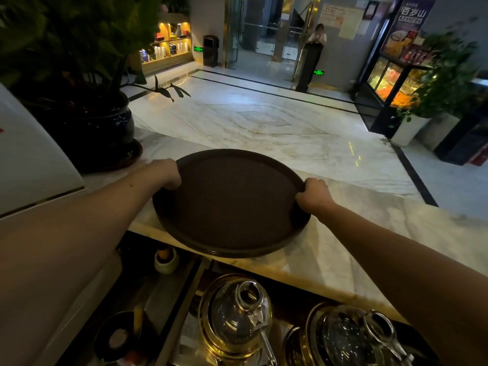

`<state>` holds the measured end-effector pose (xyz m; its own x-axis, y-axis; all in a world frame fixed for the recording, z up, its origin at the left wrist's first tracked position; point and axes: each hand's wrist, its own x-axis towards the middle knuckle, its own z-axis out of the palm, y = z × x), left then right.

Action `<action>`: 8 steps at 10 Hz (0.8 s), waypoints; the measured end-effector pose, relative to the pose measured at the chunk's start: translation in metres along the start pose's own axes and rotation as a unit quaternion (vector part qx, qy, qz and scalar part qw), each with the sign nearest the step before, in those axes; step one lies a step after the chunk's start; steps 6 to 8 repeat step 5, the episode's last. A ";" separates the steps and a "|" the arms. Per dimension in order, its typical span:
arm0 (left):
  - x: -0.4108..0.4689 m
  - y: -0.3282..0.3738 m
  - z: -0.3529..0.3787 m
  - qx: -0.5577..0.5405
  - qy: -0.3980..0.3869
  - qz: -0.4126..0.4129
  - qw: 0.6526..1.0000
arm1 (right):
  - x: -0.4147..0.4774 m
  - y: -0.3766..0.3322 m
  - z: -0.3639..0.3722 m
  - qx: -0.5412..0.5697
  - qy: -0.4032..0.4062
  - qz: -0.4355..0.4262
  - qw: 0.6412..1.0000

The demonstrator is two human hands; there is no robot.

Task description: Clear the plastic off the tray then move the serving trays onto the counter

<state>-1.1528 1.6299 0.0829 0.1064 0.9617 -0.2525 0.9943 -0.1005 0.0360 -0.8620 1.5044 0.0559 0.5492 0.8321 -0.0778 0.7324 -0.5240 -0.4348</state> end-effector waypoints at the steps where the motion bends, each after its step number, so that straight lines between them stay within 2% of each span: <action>1: -0.025 0.005 0.010 -0.030 0.052 0.028 0.998 | -0.022 0.000 -0.008 -0.005 -0.028 -0.021 0.999; 2: -0.051 0.007 0.008 -0.045 0.105 0.078 0.990 | -0.045 -0.002 -0.020 -0.006 -0.030 -0.048 0.998; 3: -0.103 0.009 -0.006 -0.096 0.141 0.161 0.972 | -0.096 -0.001 -0.048 -0.010 -0.013 -0.091 0.996; 5: -0.217 0.021 -0.017 -0.153 0.200 0.247 0.936 | -0.198 0.008 -0.099 -0.012 0.035 -0.168 0.985; 8: -0.217 0.021 -0.017 -0.153 0.200 0.247 0.936 | -0.198 0.008 -0.099 -0.012 0.035 -0.168 0.985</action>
